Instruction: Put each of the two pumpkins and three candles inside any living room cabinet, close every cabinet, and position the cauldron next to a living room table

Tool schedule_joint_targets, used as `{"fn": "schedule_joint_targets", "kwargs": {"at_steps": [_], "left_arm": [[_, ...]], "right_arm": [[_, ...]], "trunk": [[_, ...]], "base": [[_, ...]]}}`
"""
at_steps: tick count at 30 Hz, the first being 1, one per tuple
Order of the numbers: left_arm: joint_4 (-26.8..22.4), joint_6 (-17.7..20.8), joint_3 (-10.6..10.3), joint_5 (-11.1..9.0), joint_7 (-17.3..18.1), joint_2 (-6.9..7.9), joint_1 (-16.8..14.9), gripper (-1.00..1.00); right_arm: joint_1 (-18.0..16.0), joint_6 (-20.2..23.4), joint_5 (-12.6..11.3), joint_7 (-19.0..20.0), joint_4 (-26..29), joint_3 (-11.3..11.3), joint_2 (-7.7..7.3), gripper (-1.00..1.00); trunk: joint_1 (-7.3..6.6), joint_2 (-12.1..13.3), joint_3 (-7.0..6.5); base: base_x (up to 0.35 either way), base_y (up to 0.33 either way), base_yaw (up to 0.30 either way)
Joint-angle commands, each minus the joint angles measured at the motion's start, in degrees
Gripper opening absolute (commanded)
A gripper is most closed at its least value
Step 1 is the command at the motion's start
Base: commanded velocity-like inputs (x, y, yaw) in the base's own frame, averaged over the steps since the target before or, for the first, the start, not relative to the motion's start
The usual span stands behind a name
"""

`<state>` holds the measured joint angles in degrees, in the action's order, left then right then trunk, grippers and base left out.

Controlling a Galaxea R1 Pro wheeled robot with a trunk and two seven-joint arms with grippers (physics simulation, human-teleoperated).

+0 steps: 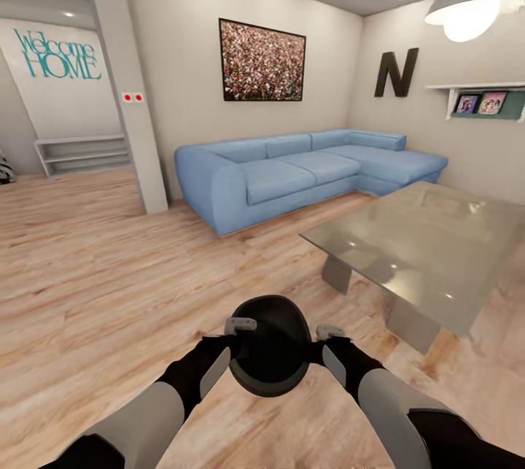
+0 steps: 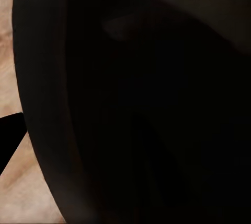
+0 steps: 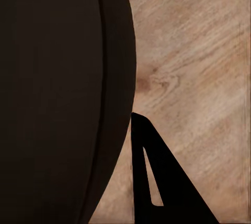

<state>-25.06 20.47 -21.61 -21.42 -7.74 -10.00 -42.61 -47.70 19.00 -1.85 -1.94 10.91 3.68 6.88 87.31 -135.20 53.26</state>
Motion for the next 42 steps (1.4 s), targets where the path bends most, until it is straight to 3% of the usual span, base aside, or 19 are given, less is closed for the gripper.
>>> {"fn": "schedule_joint_targets", "kwargs": {"at_steps": [1, 36, 42], "left_arm": [[-0.1, 0.2, -0.3, -0.7, -0.3, 0.00, 0.0, -1.00], [-0.1, 0.2, -0.3, -0.7, -0.3, 0.00, 0.0, -1.00], [-0.1, 0.2, -0.3, -0.7, -0.3, 0.00, 0.0, -1.00]], "right_arm": [[-0.1, 0.3, -1.2, -0.1, 0.3, 1.1, 0.06, -1.00], [-0.1, 0.3, -1.2, 0.0, 0.4, 1.2, 0.06, -1.00], [-0.1, 0.3, -1.2, 0.0, 0.4, 1.2, 0.06, -1.00]], "trunk": [[-0.02, 0.0, 0.02], [-0.02, 0.0, -1.93], [-0.02, 0.0, -2.10]], "base": [[-0.020, 0.000, -0.289], [-0.001, 0.000, -0.253], [0.000, 0.000, -0.105]]}}
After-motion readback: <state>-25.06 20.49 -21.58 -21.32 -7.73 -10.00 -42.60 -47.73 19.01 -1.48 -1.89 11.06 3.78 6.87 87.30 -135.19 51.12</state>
